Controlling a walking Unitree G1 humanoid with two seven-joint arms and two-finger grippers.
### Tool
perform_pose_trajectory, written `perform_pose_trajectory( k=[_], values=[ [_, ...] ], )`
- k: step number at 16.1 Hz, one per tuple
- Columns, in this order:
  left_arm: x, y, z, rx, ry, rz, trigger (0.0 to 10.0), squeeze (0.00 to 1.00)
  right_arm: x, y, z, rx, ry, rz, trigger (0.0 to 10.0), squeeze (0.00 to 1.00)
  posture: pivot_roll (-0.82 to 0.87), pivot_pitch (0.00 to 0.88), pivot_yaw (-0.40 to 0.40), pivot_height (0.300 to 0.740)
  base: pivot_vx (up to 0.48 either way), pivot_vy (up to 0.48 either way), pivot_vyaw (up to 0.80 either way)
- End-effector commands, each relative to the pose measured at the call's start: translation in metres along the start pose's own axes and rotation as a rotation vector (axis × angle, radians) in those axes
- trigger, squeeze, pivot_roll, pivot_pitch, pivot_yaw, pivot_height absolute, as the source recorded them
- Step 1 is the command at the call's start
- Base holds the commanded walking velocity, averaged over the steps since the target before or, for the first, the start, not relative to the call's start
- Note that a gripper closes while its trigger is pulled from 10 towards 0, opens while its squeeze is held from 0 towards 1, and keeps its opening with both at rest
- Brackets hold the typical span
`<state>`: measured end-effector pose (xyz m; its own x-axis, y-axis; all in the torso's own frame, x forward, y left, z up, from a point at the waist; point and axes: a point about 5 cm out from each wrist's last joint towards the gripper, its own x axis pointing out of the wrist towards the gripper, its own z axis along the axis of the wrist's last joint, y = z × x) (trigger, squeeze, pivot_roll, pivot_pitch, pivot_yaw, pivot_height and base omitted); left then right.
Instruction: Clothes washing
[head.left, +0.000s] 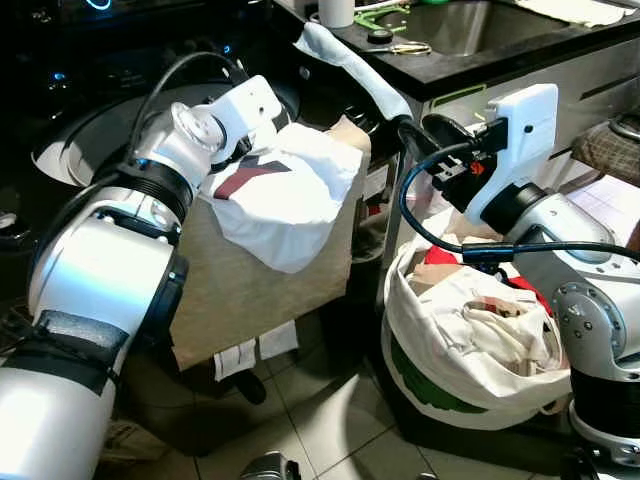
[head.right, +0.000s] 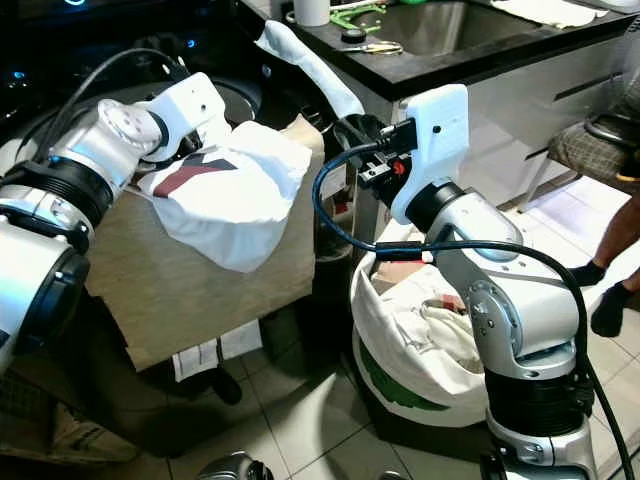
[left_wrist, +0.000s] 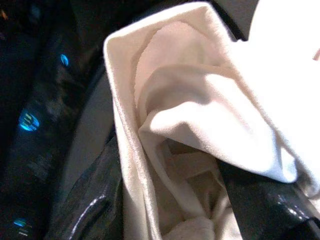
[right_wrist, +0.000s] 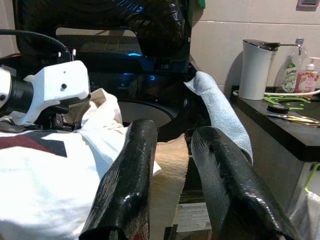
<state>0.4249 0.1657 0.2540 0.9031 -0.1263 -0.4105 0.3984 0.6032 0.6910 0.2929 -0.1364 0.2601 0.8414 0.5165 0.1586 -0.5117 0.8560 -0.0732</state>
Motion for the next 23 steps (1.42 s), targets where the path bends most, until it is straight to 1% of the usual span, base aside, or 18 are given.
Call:
perform_pose_trajectory(
  k=[1, 2, 3, 4, 5, 6, 7, 8, 9, 11, 12, 14, 16, 18, 20, 21, 22, 23],
  values=[
    [-0.003, 0.004, 0.003, -0.128, -0.011, -0.036, 10.0, 0.0, 0.002, 0.002, 0.003, -0.005, -0.001, 0.016, 10.0, 0.0, -0.06, 0.0, 0.108, 0.719, 0.0, 0.0, 0.0],
    [-0.005, 0.006, 0.007, -0.192, -0.034, -0.06, 10.0, 0.0, 0.001, 0.001, 0.002, -0.009, 0.002, 0.018, 10.0, 0.0, -0.06, 0.0, 0.107, 0.719, 0.0, 0.0, 0.0],
    [-0.005, 0.006, 0.007, -0.192, -0.034, -0.06, 10.0, 0.0, 0.001, 0.001, 0.002, -0.009, 0.002, 0.018, 10.0, 0.0, -0.06, 0.0, 0.107, 0.719, 0.0, 0.0, 0.0],
    [-0.008, 0.015, 0.015, -0.285, -0.098, -0.004, 10.0, 0.0, 0.001, -0.001, 0.002, -0.013, 0.001, 0.01, 10.0, 0.0, -0.06, 0.0, 0.105, 0.719, 0.0, 0.0, 0.0],
    [-0.013, 0.034, 0.02, -0.365, -0.156, 0.22, 10.0, 0.0, 0.001, -0.007, 0.004, -0.01, -0.011, -0.032, 10.0, 0.0, -0.06, 0.0, 0.104, 0.719, 0.0, 0.0, 0.0],
    [-0.02, 0.048, 0.023, -0.271, -0.173, 0.363, 10.0, 0.0, 0.002, -0.013, 0.006, -0.014, -0.023, -0.074, 10.0, 0.0, -0.06, 0.0, 0.105, 0.719, 0.0, 0.0, 0.0],
    [-0.023, 0.053, 0.025, -0.293, -0.191, 0.385, 10.0, 0.0, 0.003, -0.019, 0.008, -0.031, -0.034, -0.117, 10.0, 0.0, -0.06, 0.0, 0.11, 0.719, 0.0, 0.0, 0.0],
    [-0.023, 0.053, 0.026, -0.298, -0.196, 0.37, 10.0, 0.0, 0.003, -0.021, 0.009, -0.037, -0.038, -0.133, 10.0, 0.0, -0.07, 0.0, 0.113, 0.719, 0.0, 0.0, 0.0],
    [-0.023, 0.053, 0.029, -0.273, -0.202, 0.363, 10.0, 0.0, 0.002, -0.025, 0.01, -0.035, -0.046, -0.159, 10.0, 0.0, -0.06, 0.0, 0.113, 0.719, 0.0, 0.0, 0.0],
    [-0.026, 0.057, 0.035, -0.187, -0.216, 0.434, 10.0, 0.0, 0.002, -0.027, 0.011, -0.024, -0.055, -0.188, 10.0, 0.0, -0.07, 0.0, 0.116, 0.719, 0.0, 0.0, 0.0],
    [-0.026, 0.057, 0.037, -0.184, -0.225, 0.431, 10.0, 0.0, 0.002, -0.026, 0.011, -0.023, -0.056, -0.188, 10.0, 0.0, -0.07, 0.0, 0.12, 0.719, 0.0, 0.0, 0.0],
    [-0.03, 0.053, 0.058, -0.32, -0.454, 0.268, 10.0, 0.0, 0.001, -0.021, 0.011, -0.01, -0.061, -0.171, 10.0, 0.0, -0.09, 0.0, 0.125, 0.719, 0.0, 0.0, 0.0],
    [-0.032, 0.045, 0.063, -0.429, -0.607, 0.094, 10.0, 0.0, 0.001, -0.017, 0.009, -0.011, -0.042, -0.111, 10.0, 0.0, -0.08, 0.0, 0.114, 0.719, 0.0, 0.0, 0.0],
    [-0.037, 0.025, 0.059, -0.412, -0.833, -0.146, 10.0, 0.0, 0.002, -0.003, 0.005, -0.045, -0.001, 0.03, 10.0, 0.0, -0.07, 0.0, 0.083, 0.719, 0.0, 0.0, 0.0],
    [-0.052, 0.012, 0.053, -0.45, -0.983, -0.301, 10.0, 0.0, 0.004, -0.001, 0.004, -0.032, -0.001, 0.048, 10.0, 0.0, -0.06, 0.0, 0.068, 0.719, 0.0, 0.0, 0.0],
    [-0.062, 0.002, 0.045, -0.451, -1.022, -0.39, 10.0, 0.0, 0.004, 0.0, 0.003, -0.027, 0.001, 0.053, 10.0, 0.0, -0.06, 0.0, 0.063, 0.719, 0.0, 0.0, 0.0],
    [-0.077, -0.025, 0.023, -0.416, -0.996, -0.574, 10.0, 0.0, 0.004, 0.001, 0.002, -0.022, 0.007, 0.061, 10.0, 0.0, -0.05, 0.0, 0.057, 0.719, 0.0, 0.0, 0.0],
    [-0.077, -0.025, 0.023, -0.416, -0.996, -0.574, 10.0, 0.0, 0.004, 0.001, 0.002, -0.022, 0.007, 0.061, 10.0, 0.0, -0.05, 0.0, 0.057, 0.719, 0.0, 0.0, 0.0]
  ],
)
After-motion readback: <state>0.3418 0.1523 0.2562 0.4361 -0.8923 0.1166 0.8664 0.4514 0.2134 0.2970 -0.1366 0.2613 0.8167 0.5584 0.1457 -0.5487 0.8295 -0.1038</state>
